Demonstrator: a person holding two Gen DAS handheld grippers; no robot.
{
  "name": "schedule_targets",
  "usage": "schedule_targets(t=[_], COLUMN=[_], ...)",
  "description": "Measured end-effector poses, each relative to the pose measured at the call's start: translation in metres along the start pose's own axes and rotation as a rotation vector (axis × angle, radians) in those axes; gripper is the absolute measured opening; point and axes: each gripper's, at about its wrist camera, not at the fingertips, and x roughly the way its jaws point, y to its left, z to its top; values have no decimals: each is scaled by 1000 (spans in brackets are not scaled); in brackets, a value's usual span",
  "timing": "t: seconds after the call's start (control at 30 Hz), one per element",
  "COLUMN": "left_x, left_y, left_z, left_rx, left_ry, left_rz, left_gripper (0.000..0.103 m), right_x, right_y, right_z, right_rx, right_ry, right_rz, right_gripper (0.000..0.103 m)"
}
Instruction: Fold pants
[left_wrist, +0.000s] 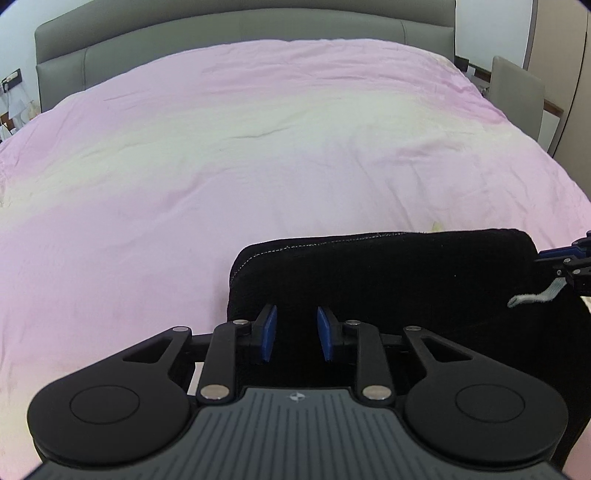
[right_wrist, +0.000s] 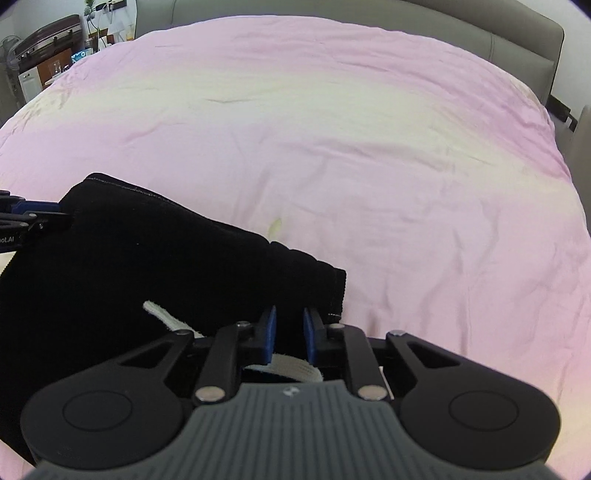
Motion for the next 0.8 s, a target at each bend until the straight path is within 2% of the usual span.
schedule_targets(t=[0.17, 0.27, 0.33, 0.37, 0.4, 0.47, 0.57, 0.67, 0.8], left_x=[13, -6, -30, -43, -57, -83, -113, -137, -150], left_y=[4, 0, -3, -3, -4, -8, -15, -21, -28], left_z=[-1, 6, 5, 2, -4, -15, -37, -65, -101], left_rx=[-32, -9, 9, 18, 32, 60, 66, 42, 0], left_ry=[38, 49, 18, 2, -9, -33, -35, -35, -58], left_rz=[-5, 22, 47, 46, 39, 46, 54, 41, 44], left_gripper=[30, 30, 30, 30, 30, 30, 30, 32, 39], right_x=[21, 15, -2, -14, -26, -52, -82, -104, -127], right_y=[0, 7, 9, 8, 8, 12, 22, 28, 48], right_z=[-1, 5, 5, 3, -2, -16, -40, -67, -113], right_rx=[12, 6, 18, 39, 54, 55, 35, 73, 99], right_ry=[-10, 0, -20, -40, -60, -103, -145, -178, -235], right_rz=[-25, -37, -31, -18, -4, 11, 9, 46, 44], right_gripper=[10, 10, 12, 18, 29, 36, 36, 36, 36])
